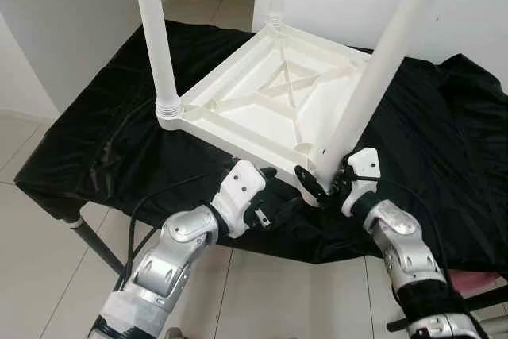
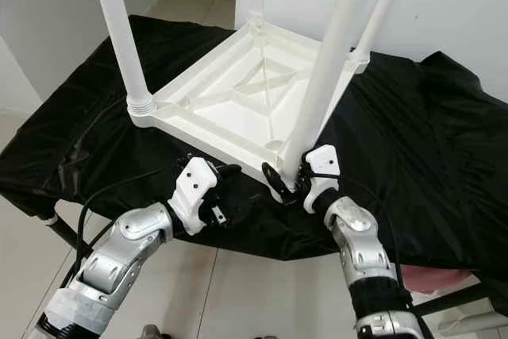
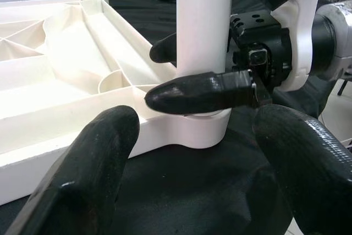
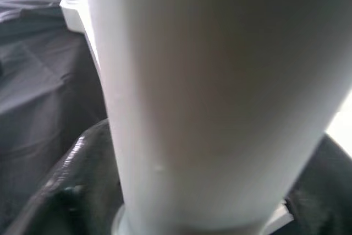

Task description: Building children table

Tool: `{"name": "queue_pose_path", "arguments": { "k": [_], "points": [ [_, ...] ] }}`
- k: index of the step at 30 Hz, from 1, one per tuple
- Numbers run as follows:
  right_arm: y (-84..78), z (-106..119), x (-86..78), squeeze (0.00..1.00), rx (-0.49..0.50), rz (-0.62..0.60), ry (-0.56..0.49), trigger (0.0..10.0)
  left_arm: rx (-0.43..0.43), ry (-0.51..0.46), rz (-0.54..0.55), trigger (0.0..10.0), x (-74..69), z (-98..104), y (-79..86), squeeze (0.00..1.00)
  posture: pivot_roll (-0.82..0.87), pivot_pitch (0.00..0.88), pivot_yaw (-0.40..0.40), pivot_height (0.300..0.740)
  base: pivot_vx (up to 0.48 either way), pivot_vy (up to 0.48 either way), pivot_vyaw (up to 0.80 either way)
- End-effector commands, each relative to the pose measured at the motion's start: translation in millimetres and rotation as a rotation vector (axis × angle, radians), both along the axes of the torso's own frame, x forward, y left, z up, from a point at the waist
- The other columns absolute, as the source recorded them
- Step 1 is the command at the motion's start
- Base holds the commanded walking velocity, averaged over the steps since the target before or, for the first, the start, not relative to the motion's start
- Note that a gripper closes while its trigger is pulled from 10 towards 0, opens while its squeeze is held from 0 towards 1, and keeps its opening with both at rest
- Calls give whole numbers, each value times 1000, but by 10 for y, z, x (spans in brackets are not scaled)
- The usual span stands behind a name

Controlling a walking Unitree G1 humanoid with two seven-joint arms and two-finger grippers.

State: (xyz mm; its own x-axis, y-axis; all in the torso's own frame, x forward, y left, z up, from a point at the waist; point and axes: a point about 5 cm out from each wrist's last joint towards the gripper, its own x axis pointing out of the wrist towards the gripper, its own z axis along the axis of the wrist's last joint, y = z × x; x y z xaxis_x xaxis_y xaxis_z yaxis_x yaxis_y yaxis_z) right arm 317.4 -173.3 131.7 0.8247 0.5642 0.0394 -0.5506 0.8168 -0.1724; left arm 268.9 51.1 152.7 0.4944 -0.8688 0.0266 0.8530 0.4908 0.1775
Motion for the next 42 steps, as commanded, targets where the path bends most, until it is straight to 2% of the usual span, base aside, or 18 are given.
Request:
{"name": "queue_pose_path", "arguments": {
  "k": [1,2,3,17,18,19,20,23,26,29,32,38,40,42],
  "points": [
    [-4,-18,4,0,-24,28,5,2196,12,12,-21,10000,-1,-24,-13,0,29,71,-53,740,0,0,0],
    [-4,-18,4,0,-24,28,5,2196,12,12,-21,10000,-1,-24,-13,0,29,71,-53,740,0,0,0],
    [-7,-20,11,0,-22,40,7,0,12,11,-20,10000,-3,-25,-13,0,30,71,-54,740,0,0,0],
    [-35,-123,-6,0,3,81,30,0,10,16,-22,10000,-23,-45,-29,0,22,62,-60,740,0,0,0],
    [-52,-118,-1,0,7,60,27,8392,11,18,-28,10000,-24,-48,-34,0,19,62,-58,740,0,0,0],
    [-52,-118,-1,0,7,60,27,8392,11,18,-28,10000,-24,-48,-34,0,19,62,-58,740,0,0,0],
    [-59,-114,1,0,15,53,23,10000,12,18,-29,10000,-24,-49,-37,0,17,62,-57,740,0,0,0],
    [-64,-102,2,0,26,41,15,10000,12,19,-32,10000,-25,-52,-40,0,17,62,-56,740,0,0,0],
    [-60,-70,1,0,66,-17,-10,10000,14,21,-35,10000,-28,-59,-40,0,19,62,-61,740,0,0,0],
    [-63,-9,-20,0,147,-127,-42,10000,13,24,-29,10000,-34,-63,-27,0,22,60,-65,740,0,0,0],
    [-46,2,-49,0,155,-145,-59,10000,12,25,-27,10000,-38,-67,-22,0,21,60,-64,740,0,0,0],
    [-2,-51,-108,0,126,-341,-81,10000,18,28,-31,10000,-46,-85,-20,0,14,57,-63,740,0,0,0],
    [44,-103,-156,0,161,-436,-67,10000,19,27,-33,10000,-36,-78,-23,0,13,57,-62,740,0,0,0],
    [65,-118,-177,0,179,-472,-63,10000,19,25,-34,10000,-33,-74,-25,0,13,55,-63,740,0,0,0]
  ]
}}
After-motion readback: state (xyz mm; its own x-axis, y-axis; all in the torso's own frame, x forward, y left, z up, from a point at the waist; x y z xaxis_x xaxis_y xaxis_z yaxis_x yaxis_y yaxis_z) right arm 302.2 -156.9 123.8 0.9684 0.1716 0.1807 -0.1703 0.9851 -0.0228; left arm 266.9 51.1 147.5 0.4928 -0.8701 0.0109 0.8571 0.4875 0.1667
